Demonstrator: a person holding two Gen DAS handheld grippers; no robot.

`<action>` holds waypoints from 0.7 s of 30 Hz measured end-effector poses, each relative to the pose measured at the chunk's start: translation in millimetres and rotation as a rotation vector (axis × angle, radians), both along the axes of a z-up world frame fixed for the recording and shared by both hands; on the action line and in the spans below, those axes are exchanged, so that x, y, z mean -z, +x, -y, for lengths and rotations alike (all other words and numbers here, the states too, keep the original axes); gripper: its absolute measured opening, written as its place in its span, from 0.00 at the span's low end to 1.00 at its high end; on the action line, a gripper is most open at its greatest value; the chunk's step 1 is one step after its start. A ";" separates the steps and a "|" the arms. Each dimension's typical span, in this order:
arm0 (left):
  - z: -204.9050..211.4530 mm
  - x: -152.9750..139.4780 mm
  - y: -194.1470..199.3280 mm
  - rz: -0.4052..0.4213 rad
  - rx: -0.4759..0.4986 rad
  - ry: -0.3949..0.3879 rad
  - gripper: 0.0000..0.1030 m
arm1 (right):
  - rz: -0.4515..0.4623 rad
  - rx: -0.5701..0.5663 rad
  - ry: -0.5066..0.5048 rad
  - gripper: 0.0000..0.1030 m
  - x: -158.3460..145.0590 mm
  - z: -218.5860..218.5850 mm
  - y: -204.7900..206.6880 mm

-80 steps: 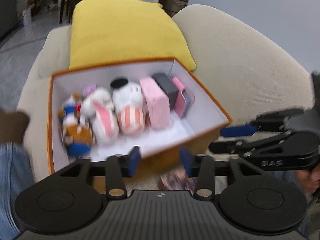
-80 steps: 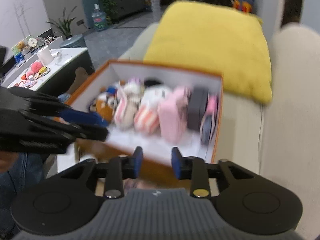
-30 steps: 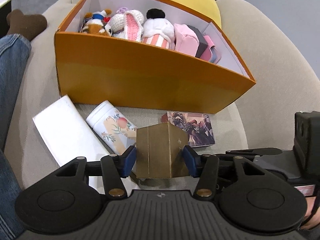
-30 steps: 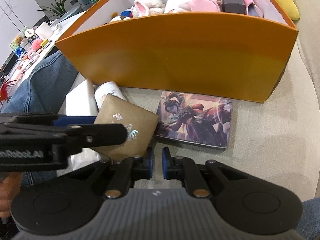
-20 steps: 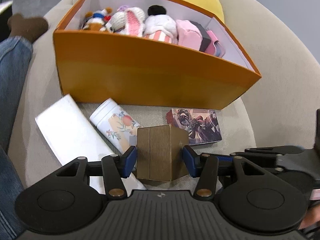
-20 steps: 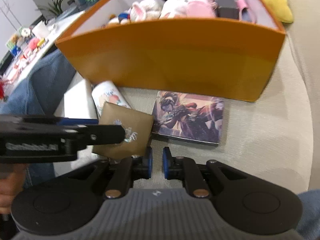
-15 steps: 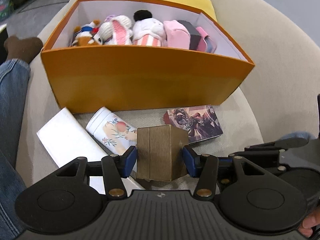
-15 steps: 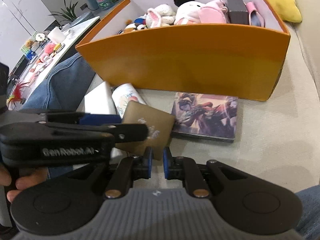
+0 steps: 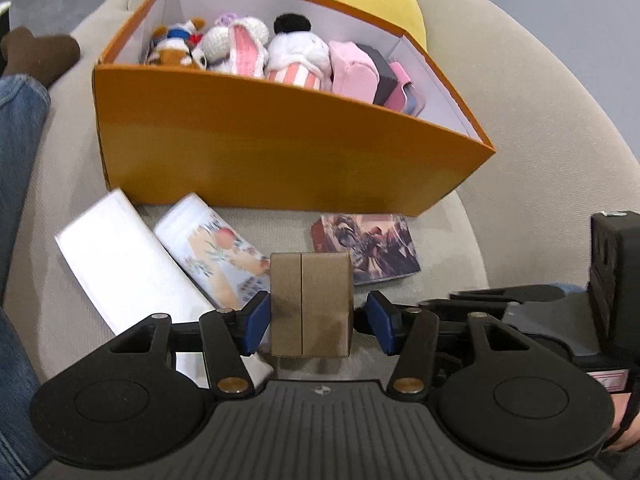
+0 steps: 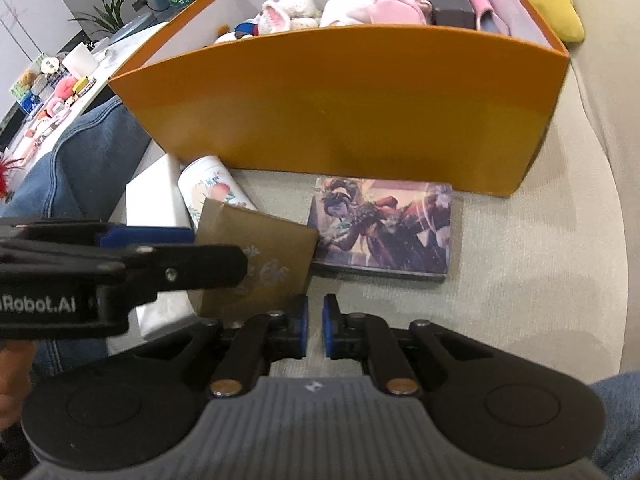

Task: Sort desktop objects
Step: 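Grasp the brown gift box with the left gripper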

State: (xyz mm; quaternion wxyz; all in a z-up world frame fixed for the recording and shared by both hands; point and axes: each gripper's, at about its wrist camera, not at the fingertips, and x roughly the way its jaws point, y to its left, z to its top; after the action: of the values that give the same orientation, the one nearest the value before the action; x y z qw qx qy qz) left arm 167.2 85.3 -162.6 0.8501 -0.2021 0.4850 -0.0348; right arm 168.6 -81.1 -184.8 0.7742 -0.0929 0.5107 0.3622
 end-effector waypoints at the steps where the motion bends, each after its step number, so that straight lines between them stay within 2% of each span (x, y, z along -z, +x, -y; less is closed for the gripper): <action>1: -0.1 1.6 -0.3 -0.004 0.003 -0.011 0.59 | -0.007 -0.014 -0.003 0.06 1.5 -2.2 -0.2; 5: 1.1 8.6 3.3 -0.011 0.000 0.002 0.55 | -0.030 -0.051 0.003 0.06 7.5 -10.1 -1.1; 7: 2.6 8.1 3.5 -0.003 0.004 0.009 0.49 | -0.027 -0.049 -0.003 0.06 8.3 -9.6 -1.3; 11: 8.0 1.7 3.9 0.000 0.037 0.066 0.44 | -0.044 -0.055 0.007 0.06 3.4 -2.9 0.2; 13: 15.0 -1.9 5.4 -0.002 0.055 0.117 0.45 | -0.025 -0.097 -0.012 0.07 -2.9 -2.9 0.2; 15: 17.8 -2.7 6.7 0.005 0.065 0.140 0.45 | 0.024 -0.141 -0.049 0.13 -10.4 -2.9 0.1; 21: 6.0 -2.9 5.3 -0.006 0.047 0.098 0.48 | 0.019 -0.222 -0.027 0.12 -10.7 -5.5 1.2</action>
State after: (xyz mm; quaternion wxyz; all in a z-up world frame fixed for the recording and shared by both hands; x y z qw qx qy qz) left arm 172.5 79.3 -159.7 0.8564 -0.1489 0.4935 -0.0305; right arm 169.9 -75.6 -174.1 0.7328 -0.1630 0.4947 0.4379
